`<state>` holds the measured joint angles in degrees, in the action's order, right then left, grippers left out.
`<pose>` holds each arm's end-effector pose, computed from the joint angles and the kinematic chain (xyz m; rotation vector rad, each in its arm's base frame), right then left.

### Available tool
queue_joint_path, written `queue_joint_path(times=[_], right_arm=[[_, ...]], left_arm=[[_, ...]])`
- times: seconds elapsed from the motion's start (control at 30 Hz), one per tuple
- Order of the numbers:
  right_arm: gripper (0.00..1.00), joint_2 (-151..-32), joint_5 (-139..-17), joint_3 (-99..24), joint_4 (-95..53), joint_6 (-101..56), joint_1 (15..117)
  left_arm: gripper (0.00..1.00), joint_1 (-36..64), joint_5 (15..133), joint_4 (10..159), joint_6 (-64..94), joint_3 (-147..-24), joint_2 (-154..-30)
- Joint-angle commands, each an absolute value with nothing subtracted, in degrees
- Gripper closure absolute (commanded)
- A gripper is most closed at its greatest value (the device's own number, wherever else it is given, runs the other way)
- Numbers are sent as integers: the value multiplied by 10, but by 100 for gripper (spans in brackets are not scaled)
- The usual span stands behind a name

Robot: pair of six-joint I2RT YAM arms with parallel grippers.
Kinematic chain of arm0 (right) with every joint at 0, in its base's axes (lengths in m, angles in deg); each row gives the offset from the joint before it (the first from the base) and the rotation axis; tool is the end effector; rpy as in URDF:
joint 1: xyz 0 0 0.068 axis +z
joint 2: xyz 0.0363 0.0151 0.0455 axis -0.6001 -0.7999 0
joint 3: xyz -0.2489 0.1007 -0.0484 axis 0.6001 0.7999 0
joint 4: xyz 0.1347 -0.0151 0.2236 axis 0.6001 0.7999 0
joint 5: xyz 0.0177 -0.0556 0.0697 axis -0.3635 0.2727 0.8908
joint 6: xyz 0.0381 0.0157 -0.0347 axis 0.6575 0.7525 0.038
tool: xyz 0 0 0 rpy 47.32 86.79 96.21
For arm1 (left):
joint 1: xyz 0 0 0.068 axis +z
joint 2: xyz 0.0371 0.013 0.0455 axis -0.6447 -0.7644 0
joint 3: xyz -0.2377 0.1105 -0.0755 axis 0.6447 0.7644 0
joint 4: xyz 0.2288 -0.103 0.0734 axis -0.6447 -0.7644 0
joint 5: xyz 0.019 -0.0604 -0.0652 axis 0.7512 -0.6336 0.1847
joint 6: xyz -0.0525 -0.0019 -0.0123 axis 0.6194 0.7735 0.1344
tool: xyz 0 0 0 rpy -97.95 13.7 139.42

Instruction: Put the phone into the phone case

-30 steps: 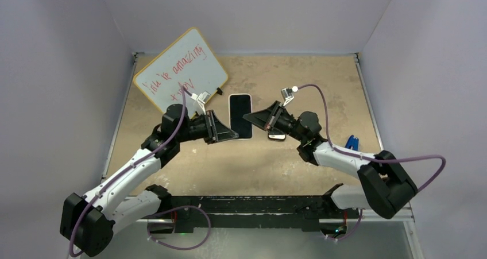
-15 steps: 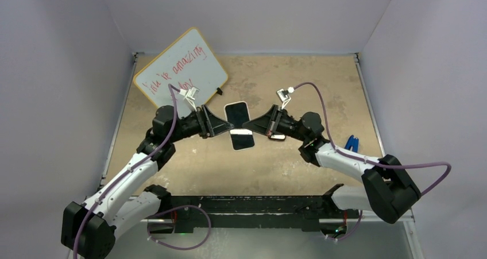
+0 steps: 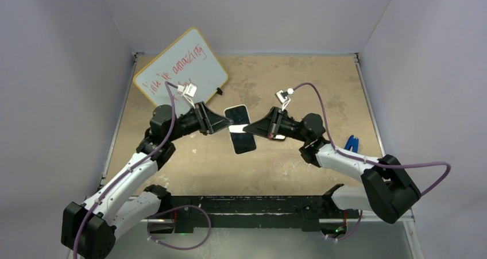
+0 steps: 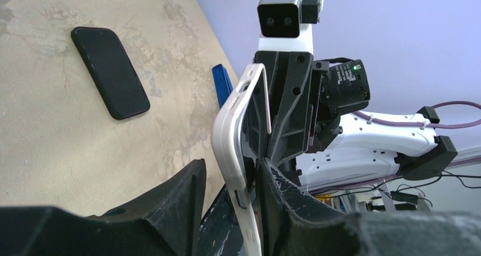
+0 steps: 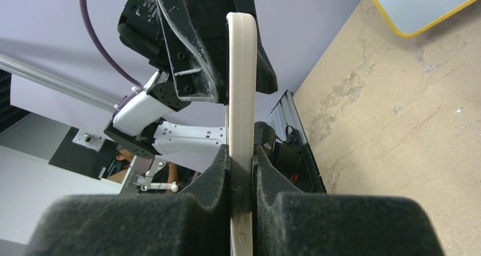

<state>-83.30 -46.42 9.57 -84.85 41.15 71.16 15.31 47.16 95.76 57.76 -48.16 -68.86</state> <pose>0.1984 0.1621 0.2709 -0.2290 1.5921 1.9115 0.1846 -0.1080 0.2978 0.0451 1.8794 -1.5076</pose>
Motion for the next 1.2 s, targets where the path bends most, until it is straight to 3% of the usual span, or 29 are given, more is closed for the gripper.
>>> queue_joint_path(times=[0.0, 0.17, 0.3, 0.6, 0.63, 0.77, 0.83, 0.97, 1.17], right_arm=[[100, -818, -442, 85, -894, 407, 713], [100, -814, -437, 81, -846, 380, 714], [100, -802, -443, 76, -807, 361, 714], [100, -784, -480, 41, -698, 278, 735], [100, -784, -483, 42, -700, 279, 736], [100, -774, -492, 43, -723, 296, 735], [100, -769, -493, 45, -734, 311, 736], [100, -770, -507, 50, -791, 347, 735], [100, -804, -510, 54, -919, 423, 735]], left_arm=[[63, 157, 490, 975, 568, -515, -688], [75, 158, 502, 955, 550, -526, -696], [100, 158, 539, 885, 518, -548, -707], [100, 157, 582, 723, 456, -608, -752], [99, 157, 574, 727, 459, -608, -750], [64, 157, 534, 781, 484, -585, -721], [54, 157, 521, 809, 498, -568, -701], [47, 157, 496, 868, 524, -529, -672], [44, 157, 459, 960, 563, -479, -664]])
